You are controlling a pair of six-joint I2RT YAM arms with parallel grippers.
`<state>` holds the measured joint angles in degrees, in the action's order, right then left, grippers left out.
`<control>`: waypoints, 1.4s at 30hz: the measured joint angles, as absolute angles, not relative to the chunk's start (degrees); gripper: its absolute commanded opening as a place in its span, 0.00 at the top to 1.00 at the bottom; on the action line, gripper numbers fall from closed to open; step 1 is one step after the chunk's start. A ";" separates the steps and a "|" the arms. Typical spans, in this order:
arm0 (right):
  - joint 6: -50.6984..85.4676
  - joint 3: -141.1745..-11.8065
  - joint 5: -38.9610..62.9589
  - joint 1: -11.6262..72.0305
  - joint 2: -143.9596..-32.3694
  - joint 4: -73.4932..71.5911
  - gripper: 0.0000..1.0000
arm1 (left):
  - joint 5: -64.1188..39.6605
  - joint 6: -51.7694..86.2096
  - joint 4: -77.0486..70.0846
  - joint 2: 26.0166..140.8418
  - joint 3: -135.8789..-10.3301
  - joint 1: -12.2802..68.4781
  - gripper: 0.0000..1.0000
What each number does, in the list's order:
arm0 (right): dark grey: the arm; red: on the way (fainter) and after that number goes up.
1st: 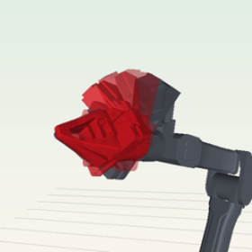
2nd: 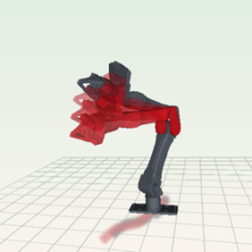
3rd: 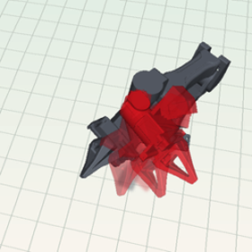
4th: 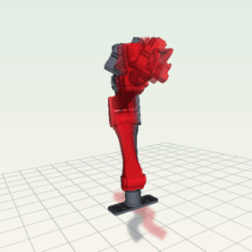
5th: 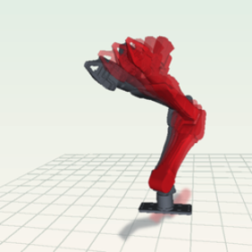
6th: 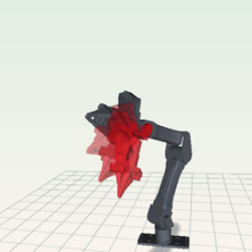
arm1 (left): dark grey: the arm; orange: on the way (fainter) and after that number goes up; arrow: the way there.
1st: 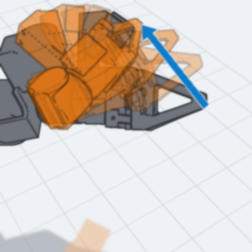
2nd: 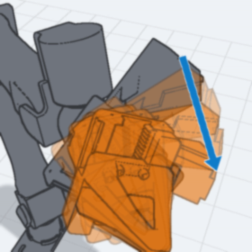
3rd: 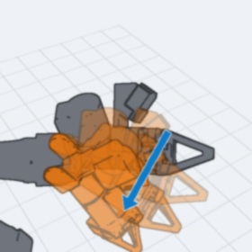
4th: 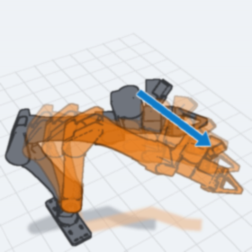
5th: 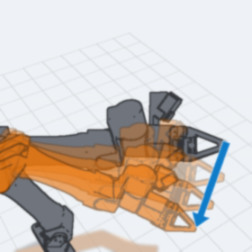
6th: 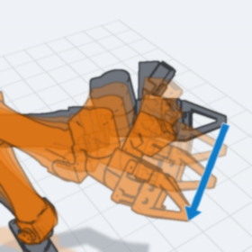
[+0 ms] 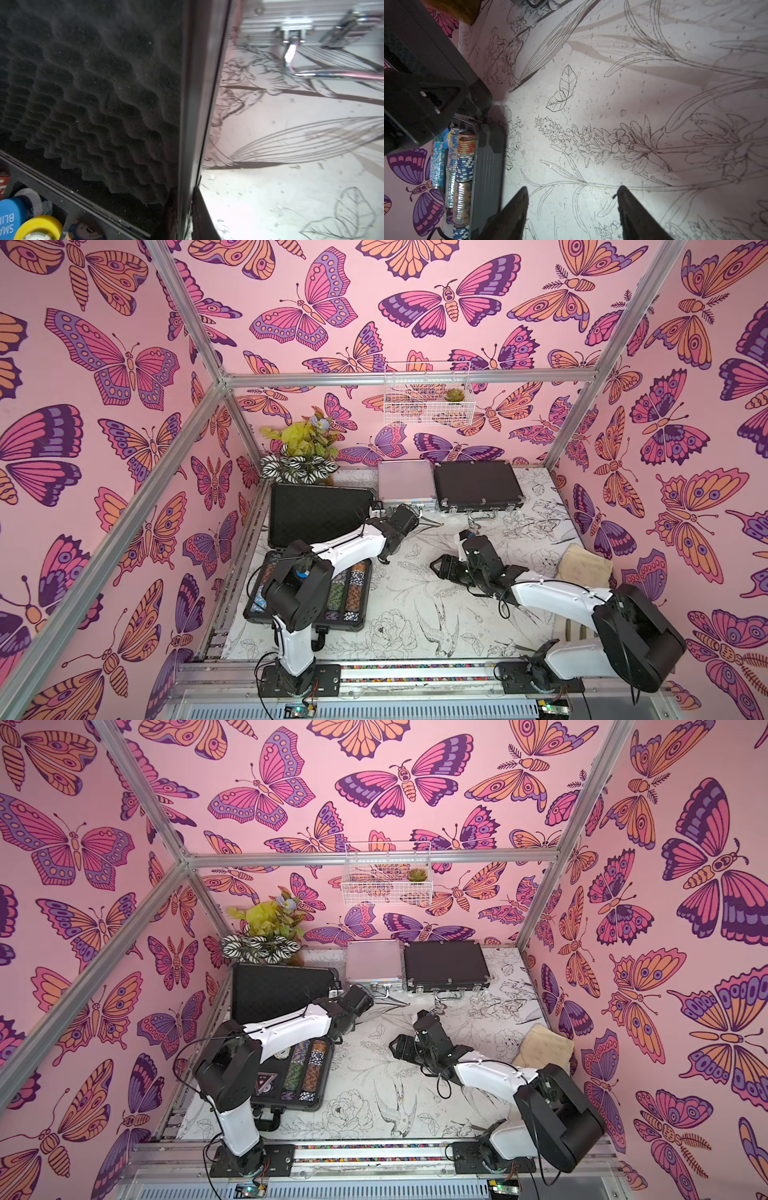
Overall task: Close the poker set cases
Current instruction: Move the poker set case to the center of the board.
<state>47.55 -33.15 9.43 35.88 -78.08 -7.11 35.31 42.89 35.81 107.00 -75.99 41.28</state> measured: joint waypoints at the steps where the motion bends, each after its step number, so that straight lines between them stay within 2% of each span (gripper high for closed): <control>1: 47.51 -33.12 9.13 35.88 -77.49 -6.72 0.31 | 35.66 44.01 36.56 107.98 -77.19 42.19 0.87; 10: 46.06 -32.36 7.07 35.18 -72.60 -2.72 0.30 | 36.88 51.83 39.64 117.62 -90.52 46.96 0.87; 21: 44.49 -30.68 4.78 32.67 -69.41 2.04 0.30 | 33.80 55.90 40.45 128.05 -106.72 47.44 0.84; 27: 44.29 -30.63 4.73 32.34 -69.43 2.63 0.30 | 30.85 56.93 38.59 130.80 -111.26 47.64 0.82; 29: 44.07 -30.63 4.73 32.34 -69.47 2.66 0.30 | 30.41 57.14 38.04 131.48 -112.22 47.68 0.79; 34: 43.46 -30.63 4.73 32.34 -69.76 2.90 0.30 | 29.32 56.69 36.42 131.87 -112.90 47.70 0.66; 42: 43.13 -30.63 4.73 32.34 -70.19 3.05 0.30 | 27.44 46.68 32.80 127.09 -107.53 47.92 0.47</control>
